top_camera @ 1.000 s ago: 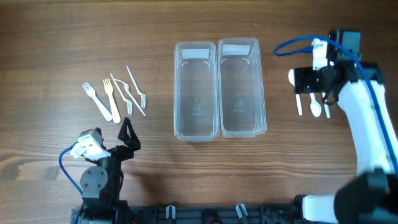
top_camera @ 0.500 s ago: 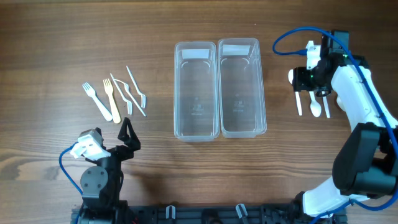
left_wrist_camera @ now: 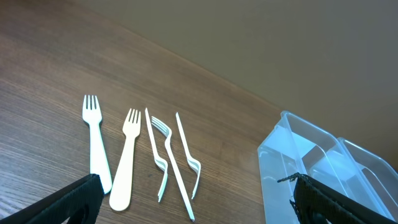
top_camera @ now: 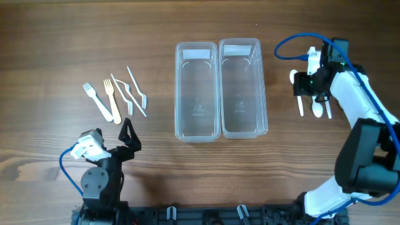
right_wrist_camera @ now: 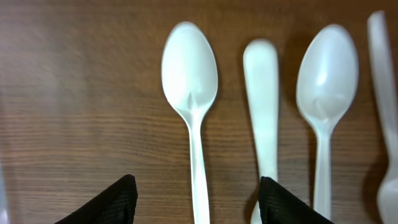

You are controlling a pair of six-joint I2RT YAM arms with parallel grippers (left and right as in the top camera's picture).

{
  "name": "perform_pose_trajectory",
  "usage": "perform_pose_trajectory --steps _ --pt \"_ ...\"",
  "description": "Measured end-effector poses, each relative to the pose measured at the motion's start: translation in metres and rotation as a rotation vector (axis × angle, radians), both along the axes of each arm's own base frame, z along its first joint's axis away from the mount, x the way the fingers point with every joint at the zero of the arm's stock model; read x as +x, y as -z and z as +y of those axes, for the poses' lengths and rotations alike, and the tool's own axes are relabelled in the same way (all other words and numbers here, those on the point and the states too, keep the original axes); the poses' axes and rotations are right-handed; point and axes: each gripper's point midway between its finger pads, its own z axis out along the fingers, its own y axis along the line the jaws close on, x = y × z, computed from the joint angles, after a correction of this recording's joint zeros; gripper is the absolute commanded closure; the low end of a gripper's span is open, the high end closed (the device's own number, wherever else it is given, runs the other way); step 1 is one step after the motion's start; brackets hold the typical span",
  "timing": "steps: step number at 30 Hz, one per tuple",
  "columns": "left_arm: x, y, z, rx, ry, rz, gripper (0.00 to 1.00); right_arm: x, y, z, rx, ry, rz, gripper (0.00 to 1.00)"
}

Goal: Pack container
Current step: 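Move the right gripper over the white spoons and grasp one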

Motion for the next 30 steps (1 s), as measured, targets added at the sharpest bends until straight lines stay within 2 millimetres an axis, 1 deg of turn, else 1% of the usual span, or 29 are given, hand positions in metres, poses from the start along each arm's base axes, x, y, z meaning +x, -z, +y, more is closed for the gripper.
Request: perform_pose_trajectory --steps 3,8,13,15,16,19,20,24,28,30 --pt "0.0 0.0 0.0 0.0 0.0 0.0 0.0 -0.002 0.013 0.0 0.005 0.004 0.027 0.38" --pt "0.0 0.0 0.0 0.0 0.0 0.0 0.0 -0.003 0.025 0.0 0.009 0.004 0.05 0.38" --pt "0.0 0.0 0.0 0.0 0.0 0.0 0.0 -0.003 0.044 0.0 0.015 0.004 0.08 0.38" --pt "0.0 0.0 0.0 0.0 0.0 0.0 0.0 0.0 0.046 0.001 0.019 0.005 0.072 0.38" --pt "0.0 0.0 0.0 0.0 0.0 0.0 0.0 0.001 0.046 0.001 0.021 0.006 0.071 0.41" --pt "0.0 0.0 0.0 0.0 0.0 0.0 0.0 0.003 0.046 0.001 0.024 0.006 0.063 0.87" --pt "0.0 0.0 0.0 0.0 0.0 0.0 0.0 0.006 0.046 0.0 0.024 0.007 0.056 0.96" --pt "0.0 0.0 0.0 0.0 0.0 0.0 0.0 0.01 0.046 0.003 0.052 0.006 0.042 0.96" --pt "0.0 0.0 0.0 0.0 0.0 0.0 0.0 0.01 0.046 0.007 0.074 0.0 0.041 0.96" --pt "0.0 0.0 0.0 0.0 0.0 0.0 0.0 0.008 0.045 0.012 0.102 -0.011 0.054 0.96"
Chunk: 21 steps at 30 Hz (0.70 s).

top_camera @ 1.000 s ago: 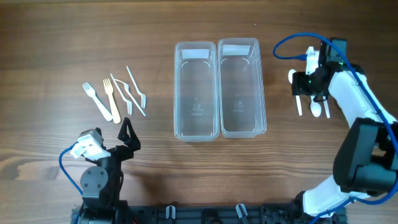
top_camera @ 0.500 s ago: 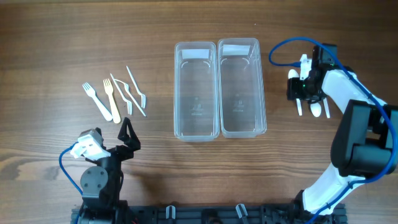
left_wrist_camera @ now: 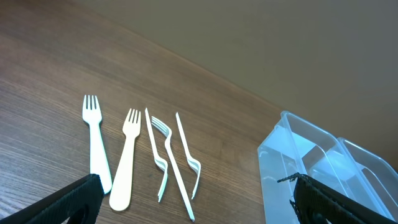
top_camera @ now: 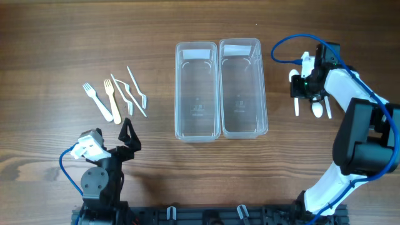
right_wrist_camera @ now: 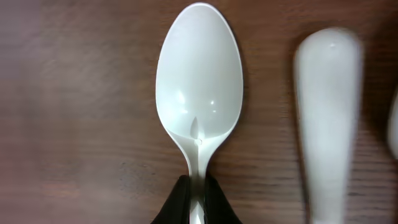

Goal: Pack container
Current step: 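Move the right gripper over the white spoons and grasp one, then carry the white spoon into the right container and release it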

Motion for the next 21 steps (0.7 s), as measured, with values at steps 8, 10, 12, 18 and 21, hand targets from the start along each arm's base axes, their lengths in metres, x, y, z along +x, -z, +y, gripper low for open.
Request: perform_pose_trajectory --steps 8,10,12,18,21 --pt "0.0 0.0 0.0 0.0 0.0 0.0 0.0 -0.002 -0.039 0.015 0.071 -0.03 -0.058 0.96" --pt "0.0 0.0 0.0 0.0 0.0 0.0 0.0 0.002 -0.075 0.016 0.065 -0.037 -0.148 0.96" --pt "0.0 0.0 0.0 0.0 0.0 0.0 0.0 0.003 -0.107 0.018 0.059 -0.043 -0.227 0.95" --pt "0.0 0.0 0.0 0.0 0.0 0.0 0.0 -0.017 -0.208 0.041 0.126 -0.109 -0.464 0.96" --pt "0.0 0.0 0.0 0.0 0.0 0.0 0.0 -0.027 -0.225 0.06 0.177 -0.157 -0.497 0.96"
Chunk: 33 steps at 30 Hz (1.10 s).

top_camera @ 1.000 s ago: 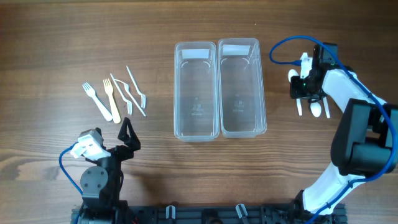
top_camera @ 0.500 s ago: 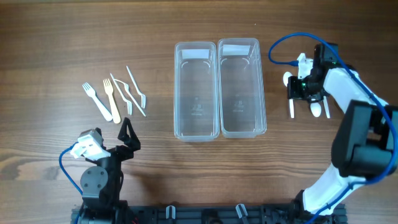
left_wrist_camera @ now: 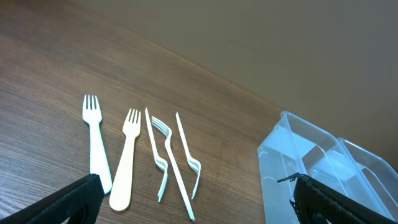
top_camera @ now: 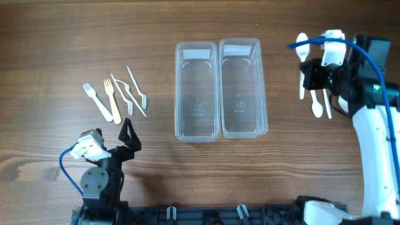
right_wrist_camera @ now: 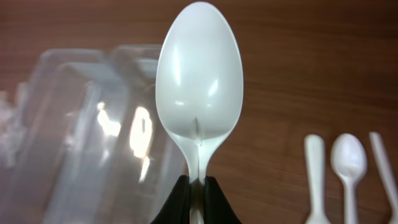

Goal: Pack container
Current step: 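Carry the white spoon into the right container and release it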

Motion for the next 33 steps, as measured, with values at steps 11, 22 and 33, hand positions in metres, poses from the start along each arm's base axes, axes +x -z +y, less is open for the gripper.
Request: perform_pose_trajectory --steps 11,22,33 --pt "0.0 0.0 0.0 0.0 0.0 0.0 0.0 -0.005 0.019 0.077 0.081 -0.195 0.056 0.96" --pt "0.0 0.0 0.0 0.0 0.0 0.0 0.0 0.003 0.084 0.123 0.101 -0.275 0.213 0.81" --pt "0.0 0.0 0.0 0.0 0.0 0.0 0.0 0.007 0.087 0.139 0.103 -0.306 0.196 0.0"
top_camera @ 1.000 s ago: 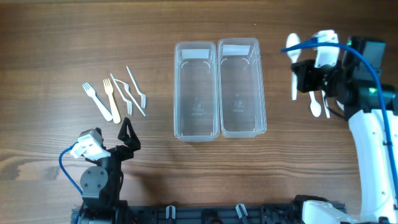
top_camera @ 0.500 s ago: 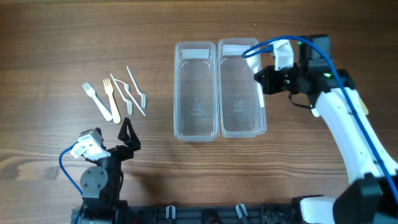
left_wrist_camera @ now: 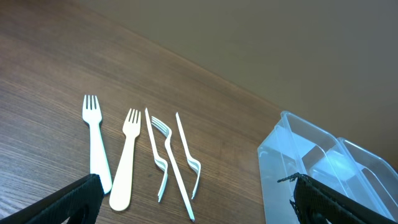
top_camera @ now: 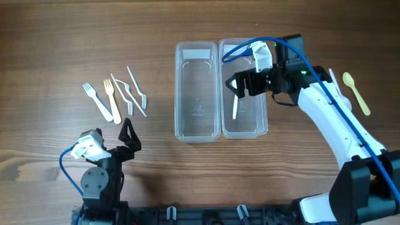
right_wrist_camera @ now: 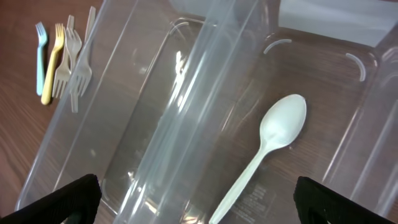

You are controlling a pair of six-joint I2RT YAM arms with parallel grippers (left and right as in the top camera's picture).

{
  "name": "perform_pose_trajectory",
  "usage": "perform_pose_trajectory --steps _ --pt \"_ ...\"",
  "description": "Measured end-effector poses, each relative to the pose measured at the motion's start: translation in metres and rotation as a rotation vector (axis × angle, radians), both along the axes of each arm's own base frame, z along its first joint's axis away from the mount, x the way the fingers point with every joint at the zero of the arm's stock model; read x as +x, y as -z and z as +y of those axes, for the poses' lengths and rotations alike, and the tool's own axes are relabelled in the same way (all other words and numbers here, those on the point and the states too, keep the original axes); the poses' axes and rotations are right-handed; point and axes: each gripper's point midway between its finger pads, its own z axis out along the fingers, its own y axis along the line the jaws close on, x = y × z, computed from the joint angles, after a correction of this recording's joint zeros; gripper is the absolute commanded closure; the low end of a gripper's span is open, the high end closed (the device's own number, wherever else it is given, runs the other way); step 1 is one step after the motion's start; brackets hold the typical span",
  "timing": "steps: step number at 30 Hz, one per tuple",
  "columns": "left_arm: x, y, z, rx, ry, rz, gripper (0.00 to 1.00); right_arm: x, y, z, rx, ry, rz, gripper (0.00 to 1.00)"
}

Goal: Pack container
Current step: 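Carry the white spoon into the right container and release it, then return the right gripper to the cutlery and grasp the white knife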

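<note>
Two clear plastic containers stand side by side mid-table, the left one empty. A white spoon lies in the right container; in the right wrist view the spoon rests diagonally on that container's floor. My right gripper hovers open over it, jaws wide apart with nothing between them. My left gripper sits parked and open near the front left, facing several forks.
Several forks, white, cream and clear, lie left of the containers. A yellow spoon and a white utensil handle lie on the table to the right, partly under my right arm.
My right gripper, then shut on the white spoon right of the containers, is now open over the right container. The spoon lies inside it. The left arm is unchanged.
My right gripper was first open just above a row of spoons at the right. Then it was shut on one white spoon's handle on the table, then held it raised. Now the spoon lies released in the right container.
</note>
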Motion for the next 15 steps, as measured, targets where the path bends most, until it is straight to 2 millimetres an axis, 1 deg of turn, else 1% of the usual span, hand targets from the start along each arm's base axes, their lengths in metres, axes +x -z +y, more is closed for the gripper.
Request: perform_pose_trajectory --steps 2,5,8,10,11,12,13,14,15 --pt "0.0 0.0 0.0 0.0 0.0 0.0 0.0 0.003 0.0 -0.007 -0.003 0.013 -0.002 0.0" --pt "0.0 0.0 0.0 0.0 0.0 0.0 0.0 0.009 -0.001 -0.028 -0.011 0.057 -0.012 0.0" --pt "0.0 0.0 0.0 0.0 0.0 0.0 0.0 0.014 -0.005 -0.061 -0.036 0.137 -0.019 0.0" --pt "0.0 0.0 0.0 0.0 0.0 0.0 0.0 0.015 -0.011 -0.091 -0.065 0.207 -0.029 0.04" --pt "0.0 0.0 0.0 0.0 0.0 0.0 0.0 0.015 -0.012 -0.095 -0.068 0.216 -0.033 0.1" --pt "0.0 0.0 0.0 0.0 0.0 0.0 0.0 0.013 -0.018 -0.127 -0.11 0.292 -0.043 0.18" --pt "0.0 0.0 0.0 0.0 0.0 0.0 0.0 0.011 -0.02 -0.14 -0.133 0.32 -0.046 0.31" --pt "0.0 0.0 0.0 0.0 0.0 0.0 0.0 0.008 -0.02 -0.152 -0.154 0.347 -0.042 0.4" --pt "0.0 0.0 0.0 0.0 0.0 0.0 0.0 0.004 -0.02 -0.169 -0.181 0.39 -0.031 0.49"
